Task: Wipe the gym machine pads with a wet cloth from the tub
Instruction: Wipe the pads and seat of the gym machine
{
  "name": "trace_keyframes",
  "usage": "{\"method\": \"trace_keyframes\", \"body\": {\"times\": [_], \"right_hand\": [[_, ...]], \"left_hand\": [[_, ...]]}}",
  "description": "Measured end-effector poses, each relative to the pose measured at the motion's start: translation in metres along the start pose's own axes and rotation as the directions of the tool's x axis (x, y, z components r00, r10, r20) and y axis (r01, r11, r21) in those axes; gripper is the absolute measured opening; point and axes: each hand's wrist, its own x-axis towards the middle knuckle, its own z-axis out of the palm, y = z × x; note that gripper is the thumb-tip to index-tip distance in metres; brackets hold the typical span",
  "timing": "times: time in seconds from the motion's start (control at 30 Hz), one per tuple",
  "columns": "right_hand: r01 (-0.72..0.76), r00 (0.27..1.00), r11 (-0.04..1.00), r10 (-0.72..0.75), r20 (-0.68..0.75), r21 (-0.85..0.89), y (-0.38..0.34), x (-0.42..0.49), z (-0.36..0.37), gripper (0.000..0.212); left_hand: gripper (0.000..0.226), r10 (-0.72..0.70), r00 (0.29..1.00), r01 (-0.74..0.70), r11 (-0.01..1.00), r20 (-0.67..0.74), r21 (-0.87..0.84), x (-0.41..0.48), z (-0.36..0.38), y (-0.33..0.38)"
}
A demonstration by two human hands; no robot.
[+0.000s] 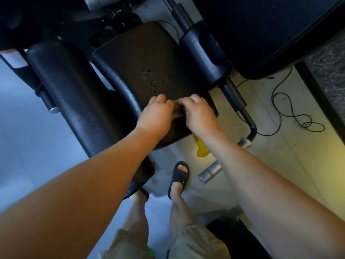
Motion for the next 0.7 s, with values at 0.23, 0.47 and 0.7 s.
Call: {"method": "trace_keyframes", "body": {"times": [0.23,0.47,0.7], "right_hand": [[0.146,0.986,0.989,-0.145,0.08,0.001,0.019,-0.053,-0.015,0.028],[0.023,1.0,1.0,-0.023,0.0,-0.017,0.038,0.006,-0.012,0.035],[0.051,0.995,0.998,-0.047,0.091,-0.044,0.042,-0.05,-0.029,0.035]], "left_hand": [[0.025,0.245,0.959,-0.243,0.97,0.142,-0.031,-0.023,0.011,0.01],[0.023,0.072,0.997,-0.073,0.996,0.016,0.049,0.023,0.012,0.018],[0.022,0.259,0.943,-0.281,0.956,0.207,0.087,0.0,0.021,0.037]]}}
